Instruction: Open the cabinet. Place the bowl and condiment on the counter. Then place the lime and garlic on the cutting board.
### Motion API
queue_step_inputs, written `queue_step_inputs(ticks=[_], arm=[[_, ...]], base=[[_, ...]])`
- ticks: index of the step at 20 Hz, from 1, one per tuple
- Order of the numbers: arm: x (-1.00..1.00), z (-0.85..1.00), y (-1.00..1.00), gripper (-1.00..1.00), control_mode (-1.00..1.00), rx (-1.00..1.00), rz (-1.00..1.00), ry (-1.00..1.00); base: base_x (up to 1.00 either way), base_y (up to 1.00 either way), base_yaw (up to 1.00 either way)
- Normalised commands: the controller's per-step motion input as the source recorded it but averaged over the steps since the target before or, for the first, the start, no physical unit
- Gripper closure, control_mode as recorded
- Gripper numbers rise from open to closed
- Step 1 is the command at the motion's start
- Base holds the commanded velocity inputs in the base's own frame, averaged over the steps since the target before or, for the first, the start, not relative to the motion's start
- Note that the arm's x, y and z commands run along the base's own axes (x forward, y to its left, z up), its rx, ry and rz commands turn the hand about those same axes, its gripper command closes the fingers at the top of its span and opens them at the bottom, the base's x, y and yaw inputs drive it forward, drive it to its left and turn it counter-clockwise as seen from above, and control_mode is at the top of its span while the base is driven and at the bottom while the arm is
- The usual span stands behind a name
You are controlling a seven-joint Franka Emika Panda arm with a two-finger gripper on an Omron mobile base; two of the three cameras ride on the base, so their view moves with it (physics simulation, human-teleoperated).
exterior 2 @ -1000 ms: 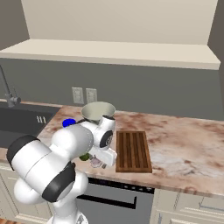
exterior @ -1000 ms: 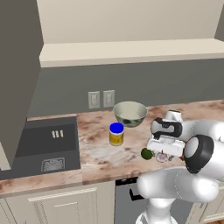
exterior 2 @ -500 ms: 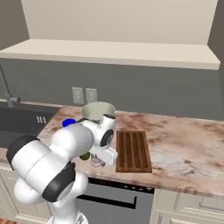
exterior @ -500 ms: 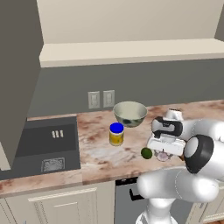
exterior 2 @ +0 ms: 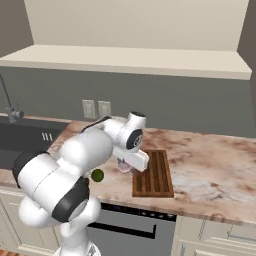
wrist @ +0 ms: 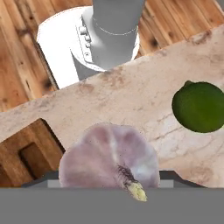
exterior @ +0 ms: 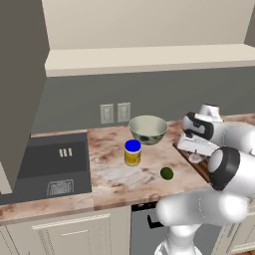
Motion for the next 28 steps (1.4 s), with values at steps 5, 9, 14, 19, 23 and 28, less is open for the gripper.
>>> queue_step_inputs(ticks=[5, 9, 14, 19, 23, 28], arm=[[1.0, 0.0, -0.66, 1.0, -1.0, 0.0, 0.0, 0.0], [0.9, 0.0, -0.53, 1.0, -1.0, 0.0, 0.0, 0.0], [0.66, -0.09, -0.42, 1.0, -1.0, 0.0, 0.0, 0.0], [0.1, -0.27, -0.13, -1.0, -1.0, 0.0, 0.0, 0.0], [-0.12, -0.06, 0.11, -1.0, -1.0, 0.0, 0.0, 0.0], [-0.45, 0.0, 0.37, -1.0, -1.0, 0.0, 0.0, 0.0]], base=[[0.0, 0.0, 0.0], [0.0, 0.0, 0.0], [0.0, 0.0, 0.0], [0.0, 0.0, 0.0], [0.0, 0.0, 0.0], [0.0, 0.0, 0.0]])
